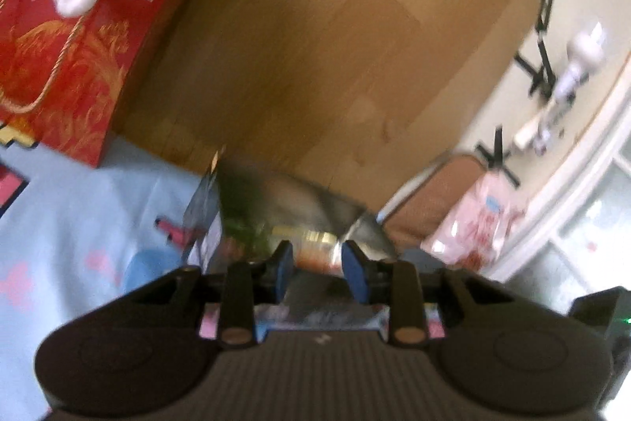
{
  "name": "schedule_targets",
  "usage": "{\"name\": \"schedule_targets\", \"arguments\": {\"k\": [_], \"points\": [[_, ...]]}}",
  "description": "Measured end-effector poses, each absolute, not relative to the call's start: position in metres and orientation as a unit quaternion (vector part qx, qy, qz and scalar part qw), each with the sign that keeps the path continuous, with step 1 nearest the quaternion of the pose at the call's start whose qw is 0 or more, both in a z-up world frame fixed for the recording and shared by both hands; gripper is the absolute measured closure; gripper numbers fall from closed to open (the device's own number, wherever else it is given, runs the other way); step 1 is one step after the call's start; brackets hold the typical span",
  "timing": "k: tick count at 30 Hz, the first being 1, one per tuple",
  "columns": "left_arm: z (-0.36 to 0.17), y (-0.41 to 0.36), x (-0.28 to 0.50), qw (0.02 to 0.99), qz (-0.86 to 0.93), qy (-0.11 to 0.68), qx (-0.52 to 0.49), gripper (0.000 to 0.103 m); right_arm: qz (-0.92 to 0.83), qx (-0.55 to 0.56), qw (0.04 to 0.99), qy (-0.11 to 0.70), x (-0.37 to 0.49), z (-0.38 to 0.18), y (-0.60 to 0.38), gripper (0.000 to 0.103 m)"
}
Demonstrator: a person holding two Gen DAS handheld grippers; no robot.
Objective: Organize snacks
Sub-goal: 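Lower the green packet into the black tin box and open the left tool, then grasp the yellow snack bag with the left tool while the right tool grasps the white plastic cup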
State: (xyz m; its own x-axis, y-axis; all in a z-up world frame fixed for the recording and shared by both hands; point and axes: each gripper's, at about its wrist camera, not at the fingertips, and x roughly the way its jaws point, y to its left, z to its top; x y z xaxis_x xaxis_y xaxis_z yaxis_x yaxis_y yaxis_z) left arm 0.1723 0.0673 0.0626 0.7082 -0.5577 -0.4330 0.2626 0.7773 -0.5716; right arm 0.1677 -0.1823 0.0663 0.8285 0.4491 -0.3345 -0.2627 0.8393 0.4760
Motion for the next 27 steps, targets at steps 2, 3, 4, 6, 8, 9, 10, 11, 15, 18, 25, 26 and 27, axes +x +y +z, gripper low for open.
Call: {"name": "schedule_targets", "arguments": {"k": [2, 3, 4, 6, 8, 9, 10, 11, 15, 18, 25, 26, 27], "points": [[0.055, 0.06, 0.159, 0.899, -0.212, 0.321, -0.208, 0.072, 0.196, 0.181, 0.936, 0.231, 0.147, 0.06, -0.183, 0.058], [0.051, 0.057, 0.153, 0.904, -0.201, 0.328, -0.188, 0.072, 0.197, 0.155, 0.938, 0.239, 0.139, 0.055, -0.18, 0.058], [0.047, 0.053, 0.147, 0.907, -0.188, 0.337, -0.169, 0.072, 0.194, 0.129, 0.941, 0.244, 0.135, 0.051, -0.175, 0.058], [0.038, 0.052, 0.136, 0.907, -0.17, 0.354, -0.155, 0.072, 0.189, 0.09, 0.942, 0.261, 0.13, 0.043, -0.165, 0.058], [0.03, 0.055, 0.125, 0.902, -0.159, 0.368, -0.16, 0.071, 0.195, 0.092, 0.936, 0.278, 0.132, 0.036, -0.163, 0.058], [0.029, 0.055, 0.12, 0.902, -0.151, 0.372, -0.16, 0.07, 0.197, 0.09, 0.935, 0.282, 0.135, 0.034, -0.16, 0.058], [0.027, 0.055, 0.114, 0.903, -0.14, 0.375, -0.154, 0.07, 0.195, 0.083, 0.935, 0.283, 0.139, 0.033, -0.153, 0.057], [0.026, 0.056, 0.109, 0.906, -0.131, 0.376, -0.146, 0.07, 0.191, 0.074, 0.937, 0.282, 0.141, 0.032, -0.15, 0.055], [0.029, 0.057, 0.092, 0.916, -0.103, 0.372, -0.111, 0.067, 0.171, 0.055, 0.944, 0.276, 0.146, 0.028, -0.145, 0.071], [0.033, 0.058, 0.082, 0.92, -0.091, 0.369, -0.095, 0.066, 0.167, 0.096, 0.941, 0.279, 0.143, 0.027, -0.157, 0.077], [0.036, 0.052, 0.07, 0.926, -0.078, 0.363, -0.073, 0.064, 0.235, 0.193, 0.92, 0.248, 0.095, 0.051, -0.181, 0.1], [0.036, 0.051, 0.069, 0.926, -0.078, 0.363, -0.07, 0.064, 0.244, 0.195, 0.918, 0.245, 0.087, 0.053, -0.182, 0.1], [0.036, 0.049, 0.068, 0.926, -0.078, 0.364, -0.068, 0.063, 0.248, 0.192, 0.918, 0.241, 0.08, 0.054, -0.182, 0.1]]}}
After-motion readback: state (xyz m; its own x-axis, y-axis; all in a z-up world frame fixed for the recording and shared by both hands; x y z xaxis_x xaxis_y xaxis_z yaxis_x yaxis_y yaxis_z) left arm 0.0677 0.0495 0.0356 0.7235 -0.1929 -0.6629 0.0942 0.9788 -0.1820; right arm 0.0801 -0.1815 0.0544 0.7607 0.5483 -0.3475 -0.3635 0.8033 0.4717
